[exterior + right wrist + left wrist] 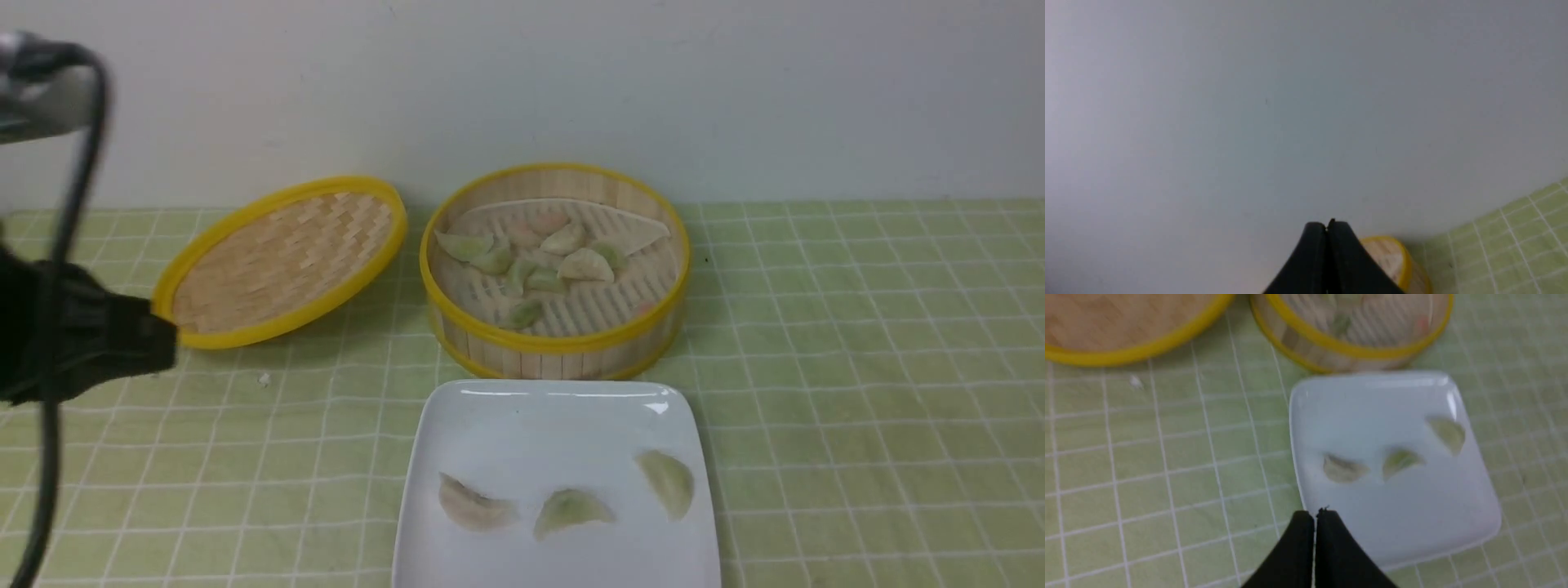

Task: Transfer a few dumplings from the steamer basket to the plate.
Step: Use the left arm to grab a dumpling from the steamer

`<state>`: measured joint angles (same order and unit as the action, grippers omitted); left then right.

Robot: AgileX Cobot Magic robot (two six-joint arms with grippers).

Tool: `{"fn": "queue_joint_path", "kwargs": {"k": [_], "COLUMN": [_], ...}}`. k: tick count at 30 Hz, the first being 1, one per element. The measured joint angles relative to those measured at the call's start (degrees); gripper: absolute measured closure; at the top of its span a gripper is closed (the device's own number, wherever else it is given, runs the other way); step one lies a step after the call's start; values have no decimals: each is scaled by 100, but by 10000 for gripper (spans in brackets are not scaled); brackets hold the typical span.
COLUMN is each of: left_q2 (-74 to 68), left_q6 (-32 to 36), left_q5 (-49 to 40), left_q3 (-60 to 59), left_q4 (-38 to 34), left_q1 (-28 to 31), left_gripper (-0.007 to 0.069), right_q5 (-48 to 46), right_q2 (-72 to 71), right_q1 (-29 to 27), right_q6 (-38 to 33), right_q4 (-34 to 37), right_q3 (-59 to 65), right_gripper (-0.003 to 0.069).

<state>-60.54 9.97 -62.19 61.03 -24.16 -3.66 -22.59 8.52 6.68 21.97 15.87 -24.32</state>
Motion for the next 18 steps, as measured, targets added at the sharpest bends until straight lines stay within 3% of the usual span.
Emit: {"fn": "queue_joint_path", "kwargs": {"k": [5,9,18], "left_q2": [-1627,-2458,-4335], "left_q6": [374,374,687], "left_q5": [-81,-21,-16], "left_q3": [693,1455,3517], "left_q4": [271,775,1030], "left_q1": [-612,-1252,-1828], "left_gripper": [631,631,631], "right_q5": [-2923,-4241,-4660], "right_q2": [2065,3383,4730], "right_q1": [388,417,423], "right_q6": [-1064,-1763,-2158], "right_q4": [-626,-759,-767], "right_q3": [-2156,-3178,-3975], "right_gripper": [673,673,673]}}
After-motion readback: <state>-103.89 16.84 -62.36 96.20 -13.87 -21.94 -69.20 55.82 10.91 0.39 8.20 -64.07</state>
